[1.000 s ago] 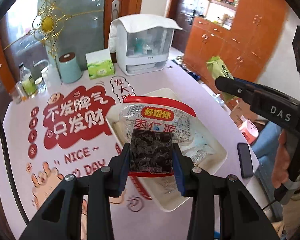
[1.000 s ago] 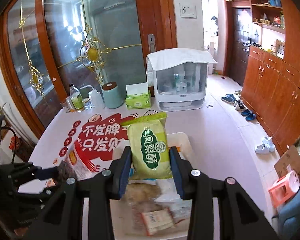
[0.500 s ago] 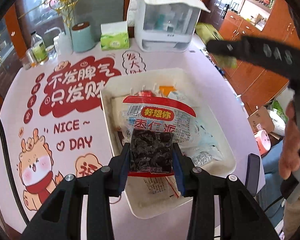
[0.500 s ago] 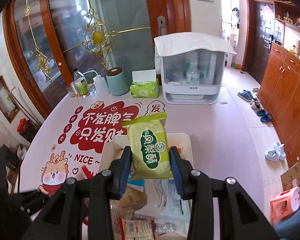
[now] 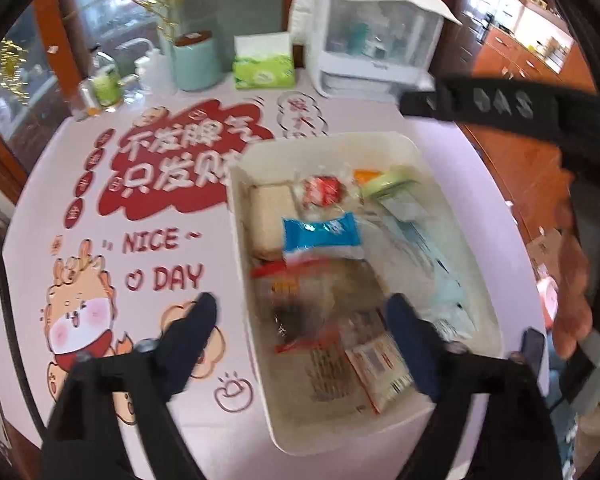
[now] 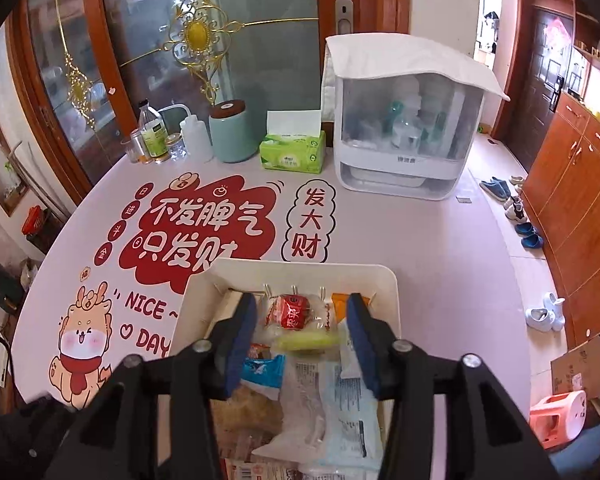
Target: Organize snacks
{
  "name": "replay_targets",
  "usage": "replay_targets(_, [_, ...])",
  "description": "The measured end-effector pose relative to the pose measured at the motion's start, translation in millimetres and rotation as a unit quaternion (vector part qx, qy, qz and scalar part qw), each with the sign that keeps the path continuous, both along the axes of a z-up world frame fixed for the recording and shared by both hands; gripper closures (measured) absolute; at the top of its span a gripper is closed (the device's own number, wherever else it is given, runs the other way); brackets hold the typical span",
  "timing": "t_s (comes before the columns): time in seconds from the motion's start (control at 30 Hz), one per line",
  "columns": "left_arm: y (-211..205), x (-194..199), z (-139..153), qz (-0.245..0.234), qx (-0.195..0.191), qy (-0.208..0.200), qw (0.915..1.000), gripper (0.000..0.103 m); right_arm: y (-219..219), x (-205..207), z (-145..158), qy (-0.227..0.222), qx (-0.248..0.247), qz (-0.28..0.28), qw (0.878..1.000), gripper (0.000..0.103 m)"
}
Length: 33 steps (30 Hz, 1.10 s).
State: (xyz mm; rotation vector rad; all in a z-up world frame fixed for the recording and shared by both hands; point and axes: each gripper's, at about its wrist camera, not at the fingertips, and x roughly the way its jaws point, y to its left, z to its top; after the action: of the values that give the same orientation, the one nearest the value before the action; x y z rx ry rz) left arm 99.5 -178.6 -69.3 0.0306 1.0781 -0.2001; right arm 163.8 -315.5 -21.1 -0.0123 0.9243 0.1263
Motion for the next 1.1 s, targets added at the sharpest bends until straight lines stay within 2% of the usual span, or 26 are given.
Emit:
replay_targets(0.17, [6, 4, 2, 0.014, -0.011, 0.008, 0.9998, 0.014, -6, -9, 3, -0.005, 0.009, -0.006, 1.000, 0.050])
replay_targets(0.63, [16, -13, 30, 0.040, -0.014, -0.016, 0.9990, 0.013, -21, -47, 30, -0.021, 0.031, -0.013, 0.999, 0.049])
replay_targets(0.87, [24, -32, 49, 0.049, 0.016, -0.052, 0.9973, 0.013, -15, -80, 38, -0.027, 0.043, -0.002, 0.999, 0.045])
replay_targets(1.1, [32, -49, 60, 0.045, 0.027, -0.074, 0.9958, 0.012, -8, -115, 36, -0.034, 0.045, -0.004, 0.998, 0.040])
